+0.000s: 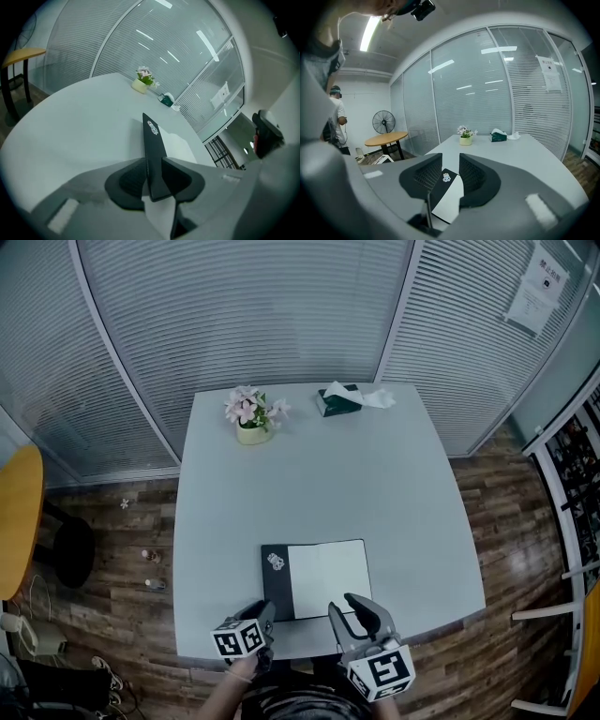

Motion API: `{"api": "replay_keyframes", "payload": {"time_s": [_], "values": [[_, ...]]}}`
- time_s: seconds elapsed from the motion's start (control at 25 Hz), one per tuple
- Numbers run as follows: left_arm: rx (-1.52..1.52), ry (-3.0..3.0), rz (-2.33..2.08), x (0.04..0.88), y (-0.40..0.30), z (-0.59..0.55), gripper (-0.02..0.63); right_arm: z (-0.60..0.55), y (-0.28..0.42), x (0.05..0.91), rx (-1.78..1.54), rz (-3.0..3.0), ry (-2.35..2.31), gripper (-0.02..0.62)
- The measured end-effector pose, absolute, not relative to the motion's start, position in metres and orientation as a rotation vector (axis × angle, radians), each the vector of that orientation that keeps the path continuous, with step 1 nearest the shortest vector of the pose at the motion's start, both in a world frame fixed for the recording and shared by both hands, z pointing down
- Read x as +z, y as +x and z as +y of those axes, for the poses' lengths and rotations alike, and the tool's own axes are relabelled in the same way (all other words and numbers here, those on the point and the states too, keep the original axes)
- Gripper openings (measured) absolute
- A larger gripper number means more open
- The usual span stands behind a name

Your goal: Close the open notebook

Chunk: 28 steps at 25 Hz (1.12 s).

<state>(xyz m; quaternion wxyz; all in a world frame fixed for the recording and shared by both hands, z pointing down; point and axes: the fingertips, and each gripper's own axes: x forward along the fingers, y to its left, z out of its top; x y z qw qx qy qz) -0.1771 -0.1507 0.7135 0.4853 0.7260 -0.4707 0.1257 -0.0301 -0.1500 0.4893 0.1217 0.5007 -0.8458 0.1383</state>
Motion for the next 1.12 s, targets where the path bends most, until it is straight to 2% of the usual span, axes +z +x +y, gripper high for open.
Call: {"api": "replay_keyframes", "payload": {"time_s": [0.76, 1.12], "values": [[0.237, 1.988, -1.149, 0.646, -0.134, -0.158, 0.109, -0.151, -0.027, 0.481, 0.378, -2.577, 1.339, 0.119], [0.335, 2.056, -1.241, 0.640, -0.108, -0.158, 0.098, -0.154, -0.016, 0.475, 0.361, -2.629, 1.266, 0.119]]}}
